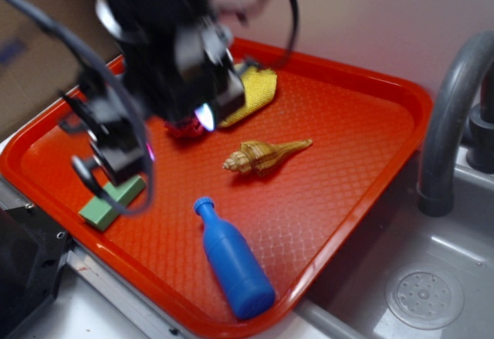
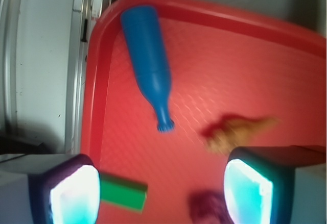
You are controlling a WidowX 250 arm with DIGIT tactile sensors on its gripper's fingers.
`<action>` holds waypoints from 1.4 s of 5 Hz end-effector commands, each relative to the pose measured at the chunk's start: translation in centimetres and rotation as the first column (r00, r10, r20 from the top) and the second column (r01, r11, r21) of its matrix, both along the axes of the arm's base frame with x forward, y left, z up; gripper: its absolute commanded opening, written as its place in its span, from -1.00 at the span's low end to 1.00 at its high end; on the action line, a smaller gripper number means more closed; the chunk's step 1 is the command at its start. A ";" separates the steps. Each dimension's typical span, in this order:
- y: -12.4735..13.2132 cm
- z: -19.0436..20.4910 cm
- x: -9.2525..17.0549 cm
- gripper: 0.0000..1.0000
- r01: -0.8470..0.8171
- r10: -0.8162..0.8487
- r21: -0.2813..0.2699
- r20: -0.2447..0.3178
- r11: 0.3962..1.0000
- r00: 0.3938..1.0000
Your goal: Grab the blue bottle.
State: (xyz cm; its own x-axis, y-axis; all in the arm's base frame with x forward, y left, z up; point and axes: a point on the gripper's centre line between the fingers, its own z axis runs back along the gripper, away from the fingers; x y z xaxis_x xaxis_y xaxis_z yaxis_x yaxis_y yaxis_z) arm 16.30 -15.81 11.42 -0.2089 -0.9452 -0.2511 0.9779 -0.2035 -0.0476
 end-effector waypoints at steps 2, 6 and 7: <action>-2.1 -5.8 -2.7 1.00 0.043 -0.059 -0.113 -0.143 0.993 0.988; -1.4 -8.7 -1.6 -1.00 -0.320 0.316 -0.152 -0.050 0.935 0.947; 2.0 -3.8 0.6 -1.00 -0.509 0.538 -0.238 0.071 0.827 0.840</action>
